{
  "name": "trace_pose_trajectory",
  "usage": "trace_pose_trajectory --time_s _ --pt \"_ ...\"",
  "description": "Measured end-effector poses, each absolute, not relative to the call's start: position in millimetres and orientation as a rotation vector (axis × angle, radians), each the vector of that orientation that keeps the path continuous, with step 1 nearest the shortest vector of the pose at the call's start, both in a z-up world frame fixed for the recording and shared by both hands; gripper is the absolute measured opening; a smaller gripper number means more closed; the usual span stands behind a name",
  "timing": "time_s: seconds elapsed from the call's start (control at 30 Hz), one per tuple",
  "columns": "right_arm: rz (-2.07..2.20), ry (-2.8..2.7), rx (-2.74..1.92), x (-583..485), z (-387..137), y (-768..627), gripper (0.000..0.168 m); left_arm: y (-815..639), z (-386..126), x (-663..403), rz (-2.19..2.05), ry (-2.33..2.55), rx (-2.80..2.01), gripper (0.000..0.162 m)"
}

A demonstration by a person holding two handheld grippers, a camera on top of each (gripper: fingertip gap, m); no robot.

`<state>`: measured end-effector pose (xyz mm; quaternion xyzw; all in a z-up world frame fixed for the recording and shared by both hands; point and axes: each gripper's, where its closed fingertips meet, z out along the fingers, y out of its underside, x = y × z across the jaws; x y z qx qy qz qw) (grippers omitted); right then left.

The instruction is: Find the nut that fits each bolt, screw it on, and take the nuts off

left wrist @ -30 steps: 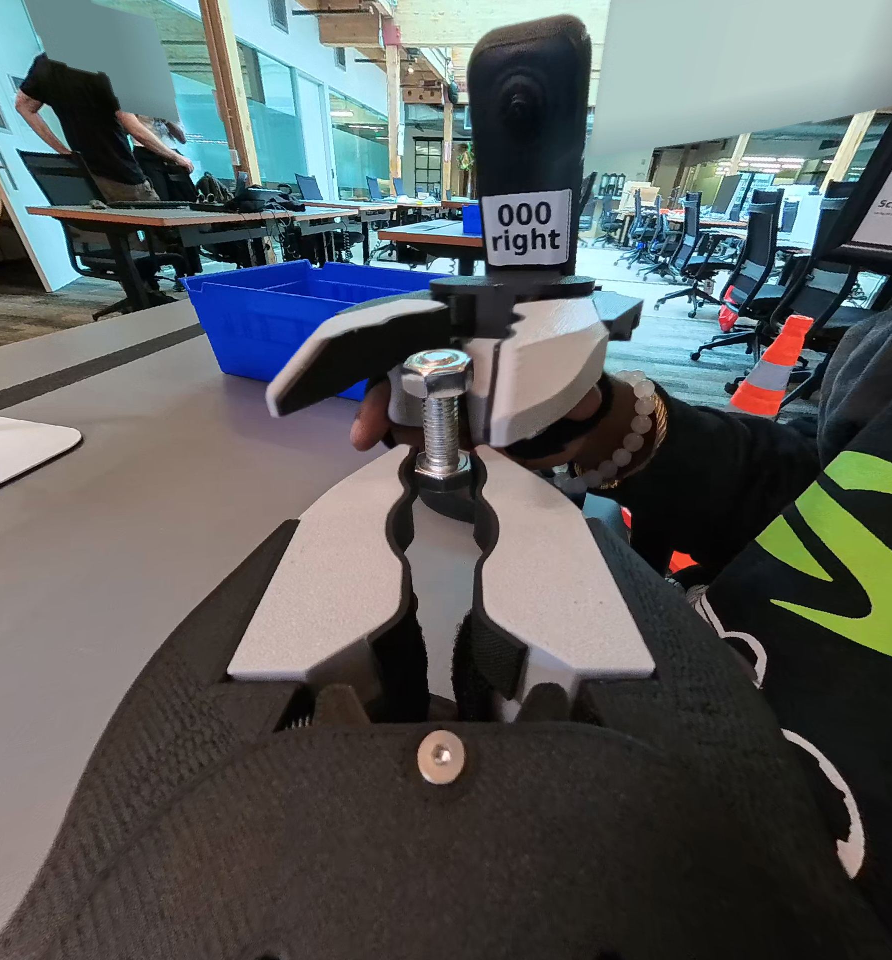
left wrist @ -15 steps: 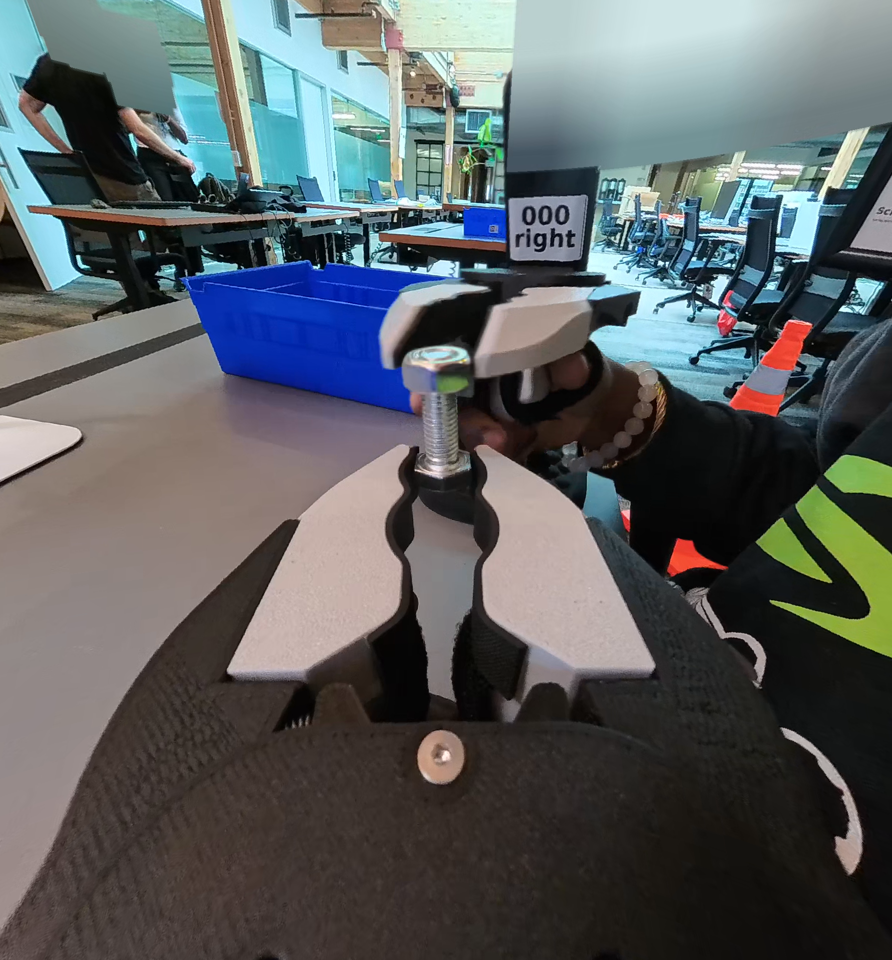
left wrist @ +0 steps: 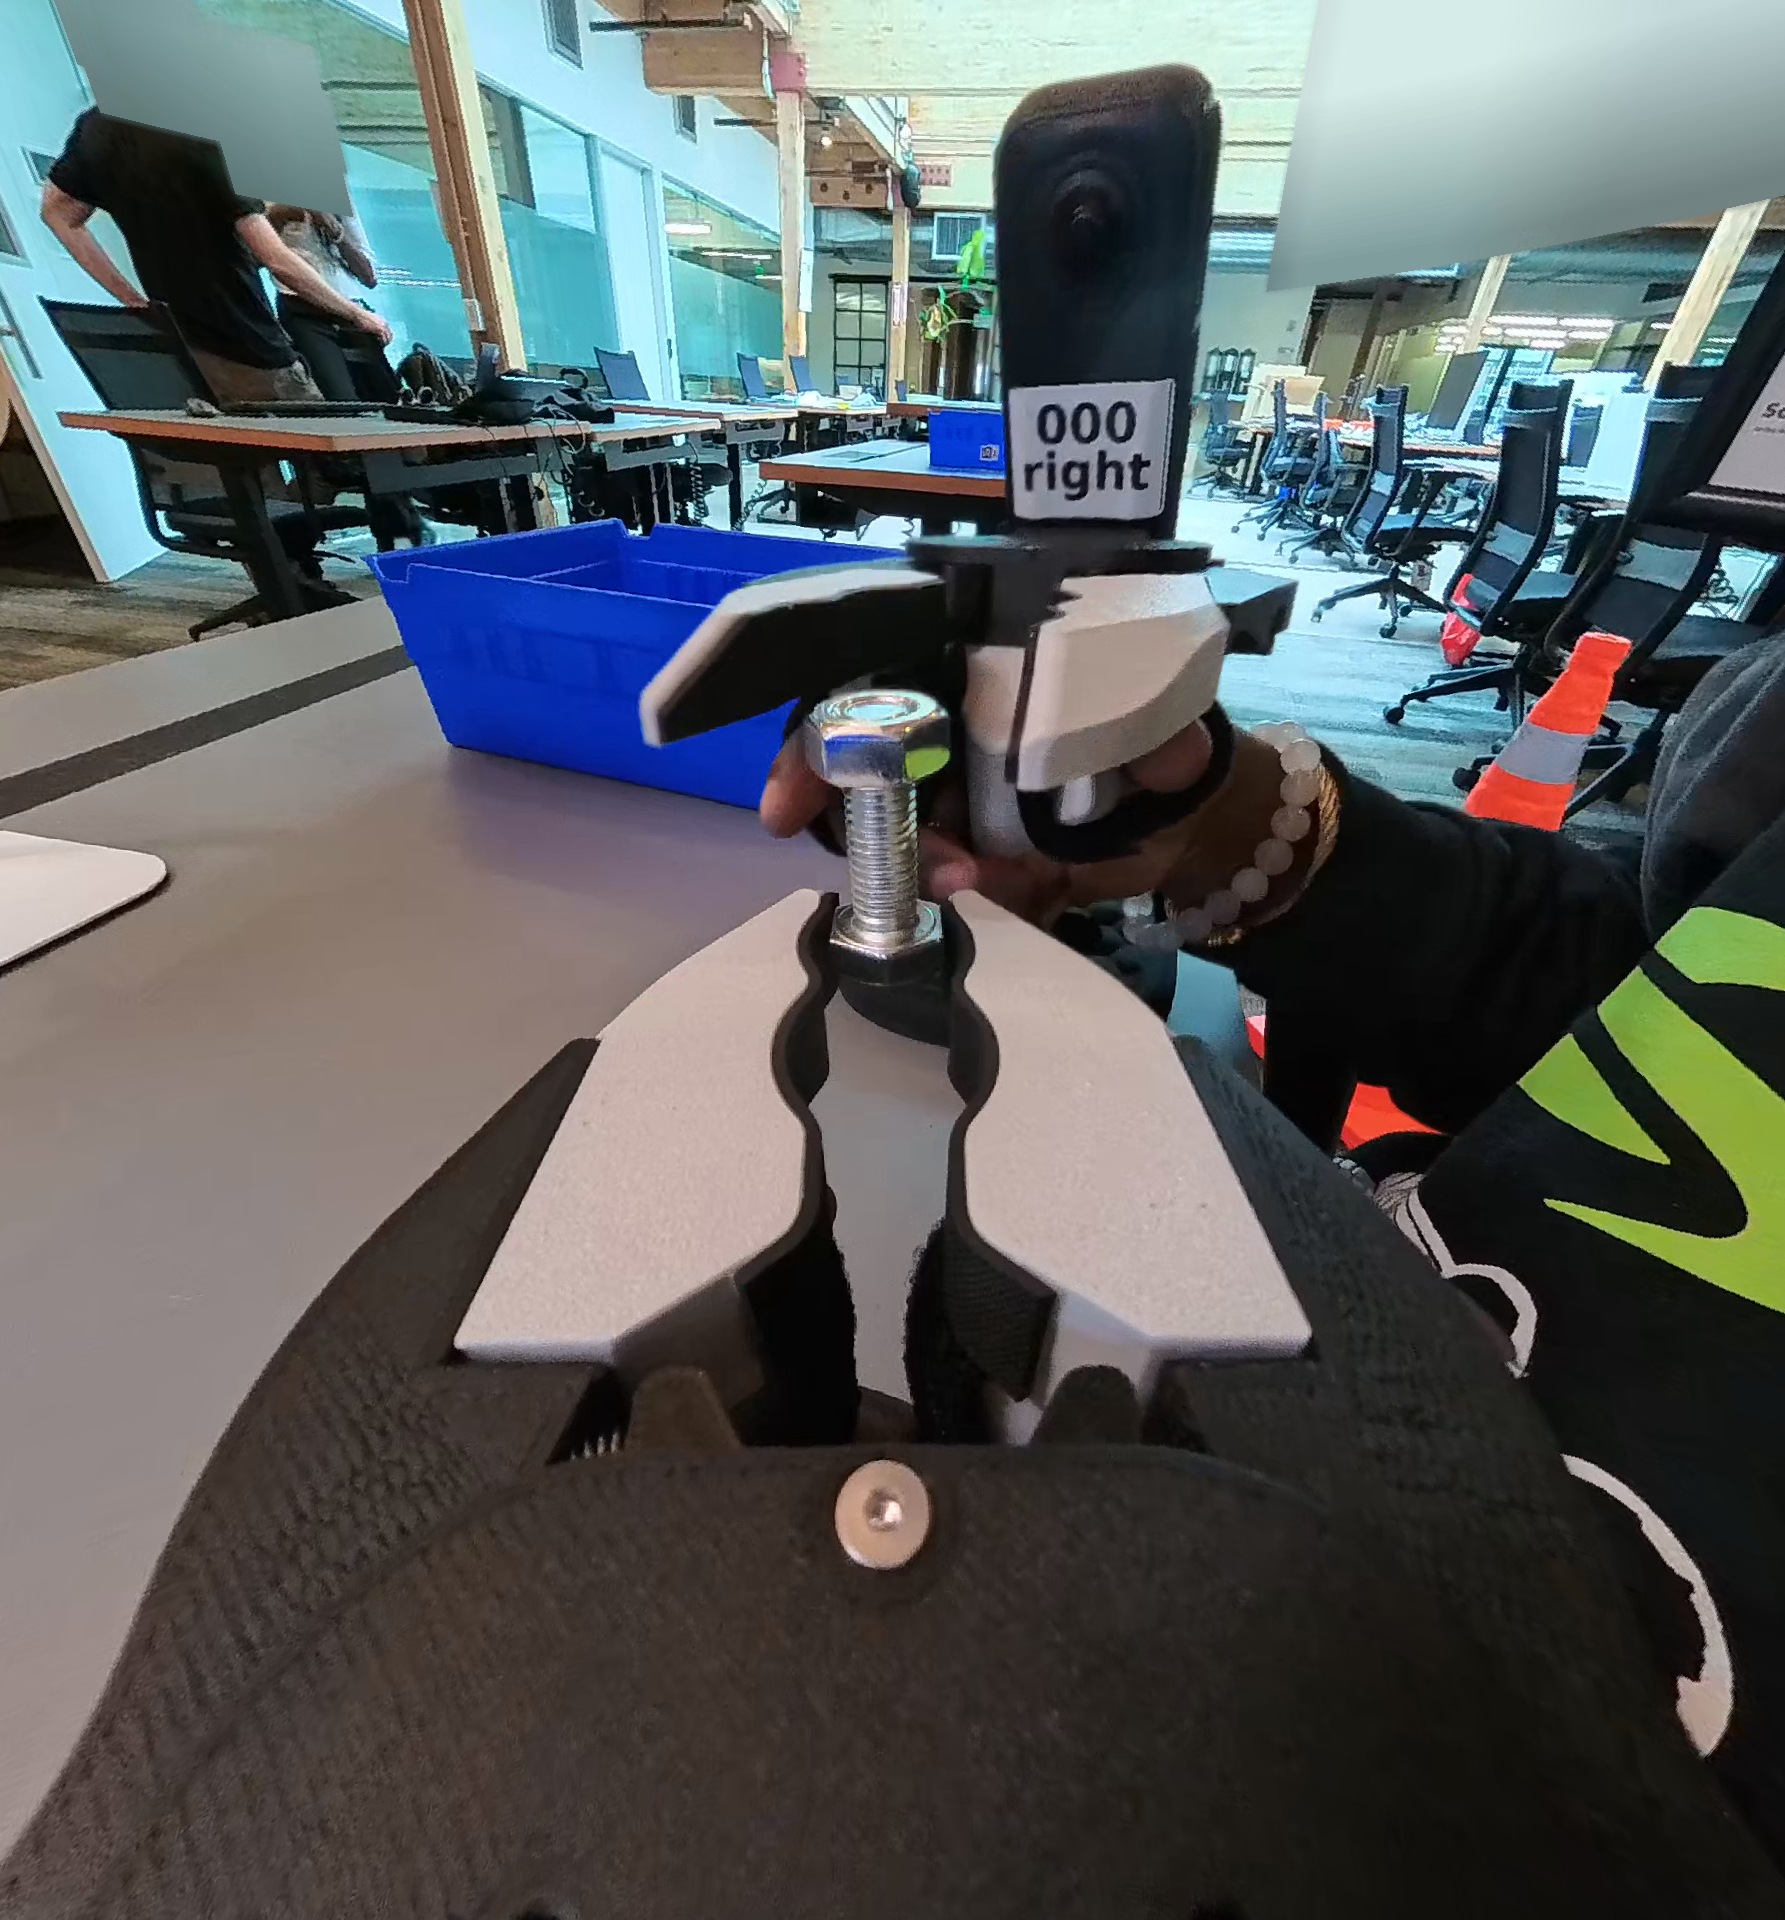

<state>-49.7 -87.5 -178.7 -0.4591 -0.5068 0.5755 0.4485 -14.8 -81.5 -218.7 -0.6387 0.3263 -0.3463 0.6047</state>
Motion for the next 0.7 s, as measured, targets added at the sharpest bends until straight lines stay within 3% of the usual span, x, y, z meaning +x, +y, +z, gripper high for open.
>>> trace_pose_trajectory --time_s 0.23,0.57,0.7 --pt "1.426 -1.244 -1.149 -68.8 -180.7 -88.5 0.050 -81.6 -218.9 -14.5 -0.797 0.757 -1.477 0.019" --pt "1.424 -1.225 -1.132 -44.8 -178.6 -82.5 0.037 -81.4 -218.2 -14.9 -0.802 0.753 -1.475 0.019" --pt "1.398 -1.201 -1.122 -34.5 -176.0 -76.1 0.014 -81.5 -217.9 -15.1 -0.804 0.751 -1.473 0.019"
